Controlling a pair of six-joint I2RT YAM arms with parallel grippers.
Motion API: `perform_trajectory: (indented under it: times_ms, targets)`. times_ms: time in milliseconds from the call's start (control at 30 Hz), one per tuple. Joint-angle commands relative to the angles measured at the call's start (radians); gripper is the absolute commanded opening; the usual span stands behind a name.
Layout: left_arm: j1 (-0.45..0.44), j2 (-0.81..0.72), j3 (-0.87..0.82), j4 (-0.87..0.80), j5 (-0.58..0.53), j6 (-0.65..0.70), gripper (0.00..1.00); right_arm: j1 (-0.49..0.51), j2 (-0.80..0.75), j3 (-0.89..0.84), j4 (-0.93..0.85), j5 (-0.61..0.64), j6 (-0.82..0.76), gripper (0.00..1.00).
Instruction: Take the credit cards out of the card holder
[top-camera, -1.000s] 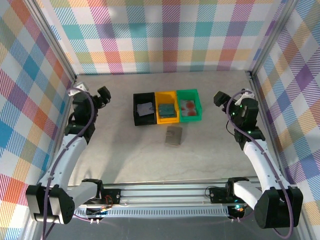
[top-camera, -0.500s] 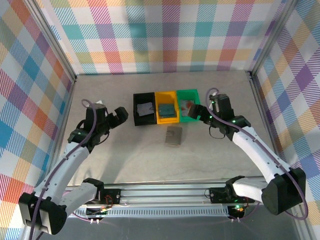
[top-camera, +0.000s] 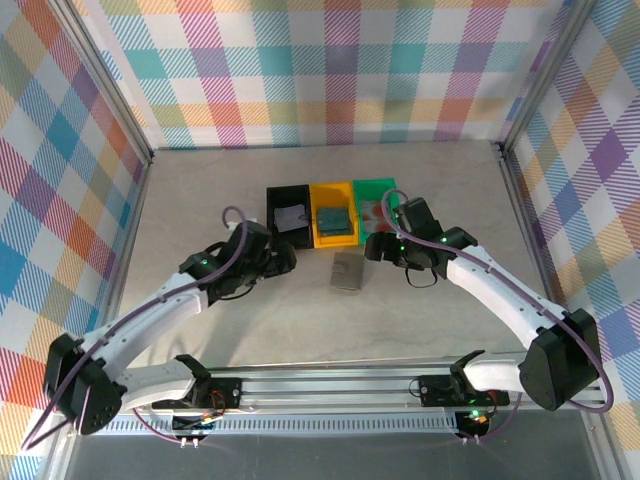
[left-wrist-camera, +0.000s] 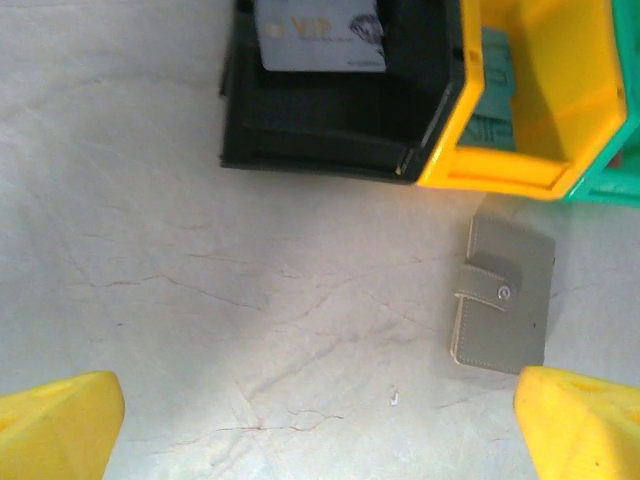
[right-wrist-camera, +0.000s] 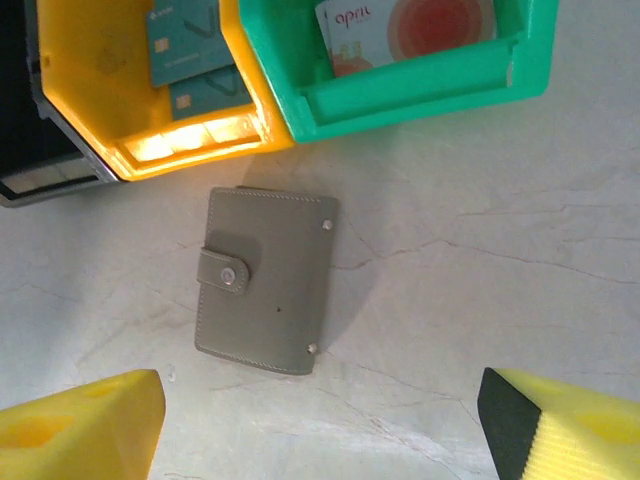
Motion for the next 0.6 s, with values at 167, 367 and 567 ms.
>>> perform_trajectory:
  times_ms: [167,367,567]
  targets:
    - [-0.145,0.197,0.169,-0.039,-0.068,-0.013,1.00,0.001,-0.048,0.003,-0.073,0.022,-0.051,0.82]
    - [-0.187,0.366,0.262,-0.031,-0.024,0.007,1.00,-0.001,-0.123,-0.009,-0.105,0.042,-0.074,0.82]
    - [-0.194,0.525,0.379,-0.038,0.029,0.026,1.00,-0.006,-0.162,-0.019,-0.128,0.043,-0.084,0.82]
